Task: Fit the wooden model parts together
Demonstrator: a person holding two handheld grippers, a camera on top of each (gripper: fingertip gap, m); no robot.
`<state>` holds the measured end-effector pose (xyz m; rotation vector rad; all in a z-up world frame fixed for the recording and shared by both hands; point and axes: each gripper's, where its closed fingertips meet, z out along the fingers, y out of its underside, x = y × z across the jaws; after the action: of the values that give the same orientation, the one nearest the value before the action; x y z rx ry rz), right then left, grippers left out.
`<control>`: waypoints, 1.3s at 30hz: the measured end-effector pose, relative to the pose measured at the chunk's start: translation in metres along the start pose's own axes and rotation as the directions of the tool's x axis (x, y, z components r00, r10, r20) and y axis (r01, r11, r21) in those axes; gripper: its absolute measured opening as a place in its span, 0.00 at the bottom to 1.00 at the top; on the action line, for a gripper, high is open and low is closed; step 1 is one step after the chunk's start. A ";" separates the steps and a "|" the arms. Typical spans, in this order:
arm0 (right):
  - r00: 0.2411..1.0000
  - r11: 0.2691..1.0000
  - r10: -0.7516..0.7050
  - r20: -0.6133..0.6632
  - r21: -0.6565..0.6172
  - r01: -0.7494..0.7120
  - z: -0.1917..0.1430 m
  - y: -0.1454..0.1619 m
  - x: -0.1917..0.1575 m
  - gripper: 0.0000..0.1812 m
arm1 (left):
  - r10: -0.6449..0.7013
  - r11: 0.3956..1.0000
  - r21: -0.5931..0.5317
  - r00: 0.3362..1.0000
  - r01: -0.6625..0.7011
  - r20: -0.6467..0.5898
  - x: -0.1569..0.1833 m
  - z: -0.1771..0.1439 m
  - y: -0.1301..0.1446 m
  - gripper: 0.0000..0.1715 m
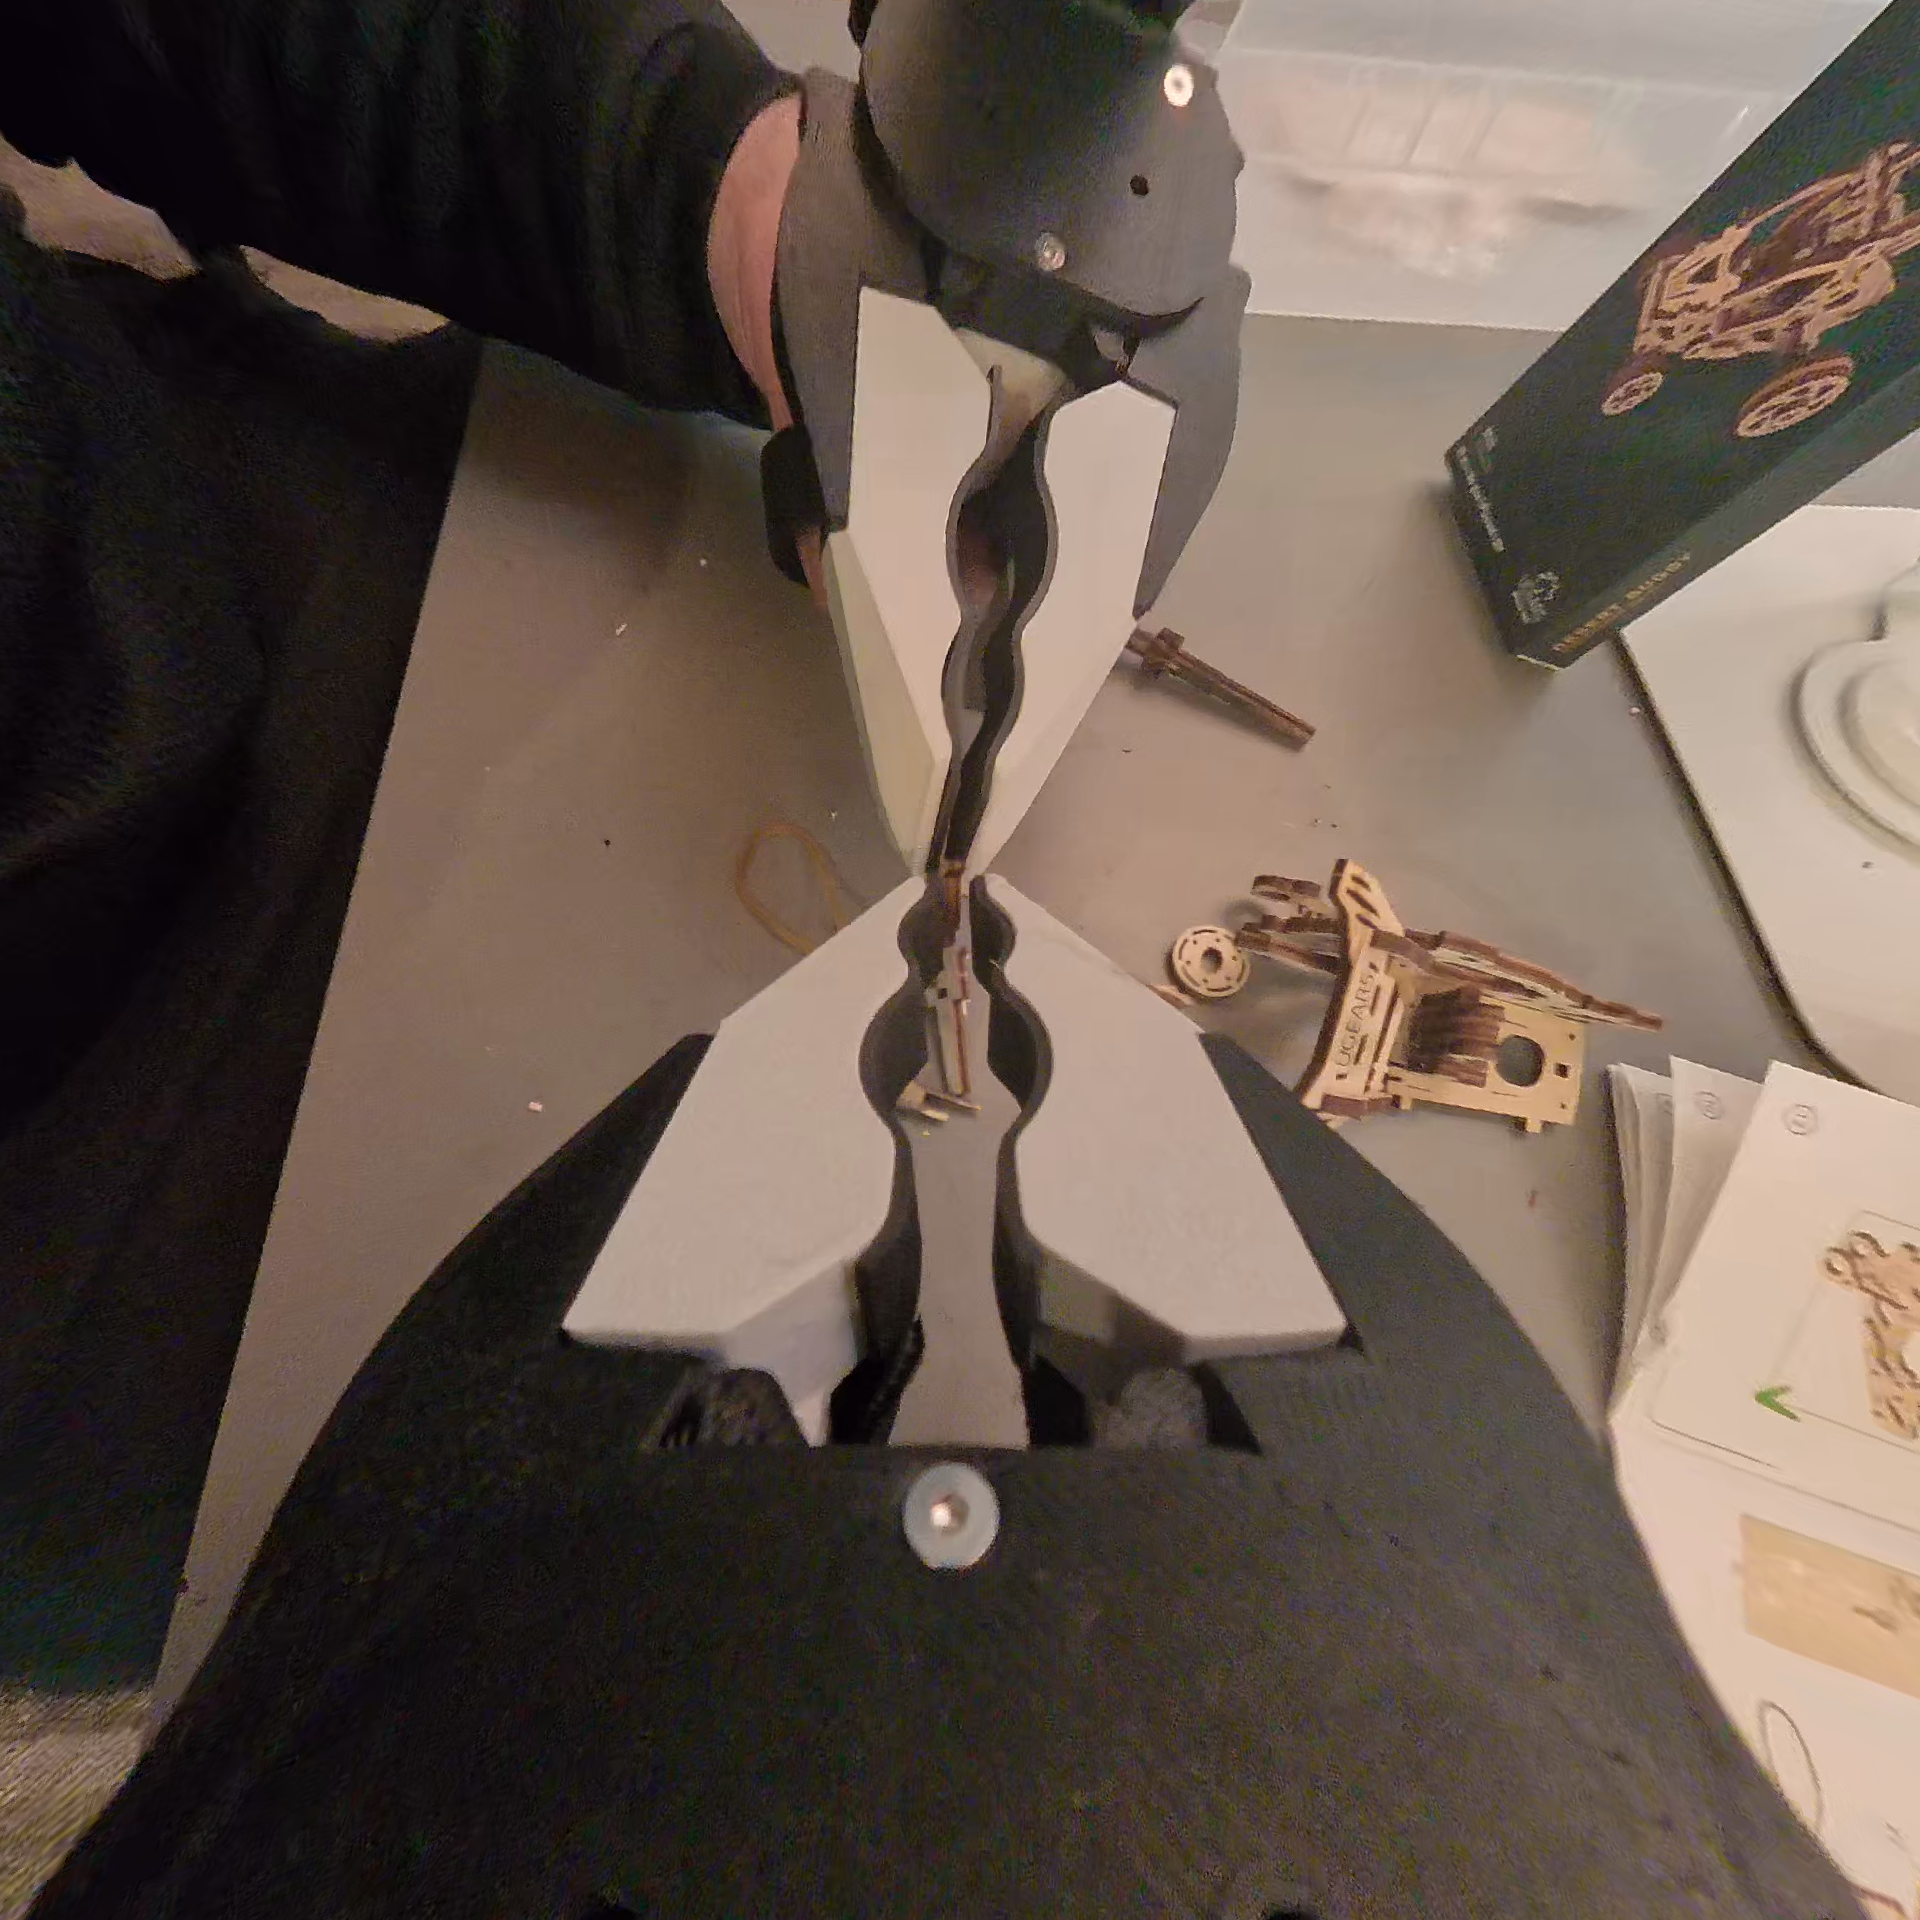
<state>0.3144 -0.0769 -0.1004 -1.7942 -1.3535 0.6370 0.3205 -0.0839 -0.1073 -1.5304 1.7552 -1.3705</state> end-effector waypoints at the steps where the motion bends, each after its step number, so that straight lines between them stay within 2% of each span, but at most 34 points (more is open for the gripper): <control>1: 1.000 1.000 0.003 0.015 -0.007 -0.003 0.001 0.001 -0.001 0.01 | 0.009 1.000 -0.009 1.000 -0.009 0.001 0.001 0.001 0.000 0.00; 7: 0.997 0.999 0.040 0.073 -0.003 -0.040 0.003 0.002 -0.006 0.00 | 0.060 0.998 -0.037 0.998 -0.060 -0.003 0.004 0.002 0.003 0.00; 14: 0.995 0.998 0.059 0.081 0.023 -0.061 0.000 0.001 -0.006 0.00 | 0.073 0.997 -0.023 0.997 -0.073 -0.001 0.004 0.003 0.001 0.00; 21: 0.994 0.997 0.068 0.086 0.021 -0.070 0.001 0.001 -0.009 0.02 | 0.151 0.987 -0.054 0.989 -0.150 0.010 0.008 0.003 0.002 0.00; 23: 0.993 0.997 0.070 0.097 0.022 -0.072 0.001 0.000 -0.010 0.00 | 0.164 0.985 -0.057 0.986 -0.163 0.017 0.008 0.002 0.001 0.00; 30: 0.994 0.996 0.079 0.076 0.033 -0.081 -0.001 0.001 -0.005 0.00 | 0.138 0.989 -0.063 0.989 -0.136 0.042 0.003 0.000 0.001 0.03; 34: 0.996 0.997 0.077 0.040 0.004 -0.077 0.000 0.014 -0.005 0.00 | 0.113 0.980 -0.176 0.989 -0.095 0.098 -0.007 -0.004 0.024 0.10; 39: 0.998 0.996 0.068 -0.006 -0.054 -0.068 0.011 0.033 -0.006 0.00 | 0.185 0.943 -0.304 0.974 -0.137 0.134 -0.015 0.004 0.045 0.10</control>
<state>0.3226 -0.0831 -0.1342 -1.8910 -1.3230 0.6373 0.3063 -0.0758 -0.1526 -1.5545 1.9978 -0.9103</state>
